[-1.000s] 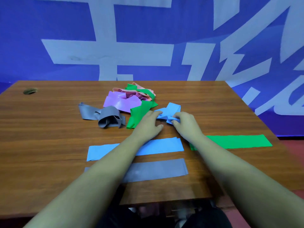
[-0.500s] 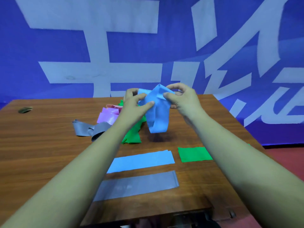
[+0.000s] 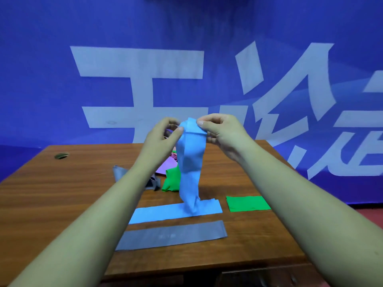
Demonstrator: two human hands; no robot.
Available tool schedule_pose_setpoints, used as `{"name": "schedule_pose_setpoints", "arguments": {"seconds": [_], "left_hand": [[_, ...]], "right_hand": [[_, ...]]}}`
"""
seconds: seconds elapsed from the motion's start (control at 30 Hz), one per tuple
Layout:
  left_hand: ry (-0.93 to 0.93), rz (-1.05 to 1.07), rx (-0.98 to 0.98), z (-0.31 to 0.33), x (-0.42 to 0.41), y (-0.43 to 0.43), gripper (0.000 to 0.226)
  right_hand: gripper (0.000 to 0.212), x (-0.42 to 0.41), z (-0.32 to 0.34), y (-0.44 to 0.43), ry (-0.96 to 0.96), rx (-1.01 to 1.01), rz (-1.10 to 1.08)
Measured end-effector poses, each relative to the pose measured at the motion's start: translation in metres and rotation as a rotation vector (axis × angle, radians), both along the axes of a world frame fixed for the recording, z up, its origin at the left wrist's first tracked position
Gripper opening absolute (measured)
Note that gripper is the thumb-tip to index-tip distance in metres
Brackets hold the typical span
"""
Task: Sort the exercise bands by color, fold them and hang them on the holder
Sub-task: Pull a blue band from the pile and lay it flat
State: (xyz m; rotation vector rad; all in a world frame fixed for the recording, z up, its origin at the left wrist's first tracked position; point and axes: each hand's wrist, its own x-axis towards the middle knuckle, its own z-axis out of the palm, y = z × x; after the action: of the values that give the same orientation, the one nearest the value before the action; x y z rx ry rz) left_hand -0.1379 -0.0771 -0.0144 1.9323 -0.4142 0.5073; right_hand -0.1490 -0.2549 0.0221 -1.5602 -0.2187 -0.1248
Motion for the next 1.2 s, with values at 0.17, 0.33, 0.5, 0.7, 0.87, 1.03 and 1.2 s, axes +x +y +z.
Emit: {"name": "schedule_pose_setpoints", "arguments": {"seconds": [0.17, 0.33, 0.5, 0.7, 0.87, 1.03, 1.2], "left_hand": [[-0.057, -0.168, -0.051, 0.009, -0.019, 0.006, 0.024], [-0.112, -0.108, 0.017, 0.014, -0.025, 0.007, 0.010], [-0.138, -0.053, 0.014, 0.020, -0.024, 0.007, 0.004], [-0.071, -0.111, -0.080, 0.035, -0.019, 0.012, 0.005], [-0.022, -0.129, -0.139, 0.033, -0.016, 0.016, 0.011], [0.052, -0.148, -0.268, 0.026, -0.018, 0.018, 0.008], [0.244, -0.313, -0.286, 0.014, -0.019, 0.022, 0.026]], "right_hand": [[0.007, -0.013, 0.010, 0.009, 0.038, 0.047, 0.040], [0.004, -0.021, 0.016, 0.012, 0.096, 0.071, 0.060], [0.010, -0.022, 0.015, 0.010, 0.059, -0.088, -0.004], [0.026, -0.022, 0.021, 0.011, -0.159, -0.399, -0.114], [0.012, -0.020, 0.025, 0.013, -0.210, -0.390, -0.013], [0.012, -0.018, 0.026, 0.019, -0.207, -0.482, -0.008], [0.014, -0.017, 0.029, 0.023, -0.273, -0.319, -0.026]]}}
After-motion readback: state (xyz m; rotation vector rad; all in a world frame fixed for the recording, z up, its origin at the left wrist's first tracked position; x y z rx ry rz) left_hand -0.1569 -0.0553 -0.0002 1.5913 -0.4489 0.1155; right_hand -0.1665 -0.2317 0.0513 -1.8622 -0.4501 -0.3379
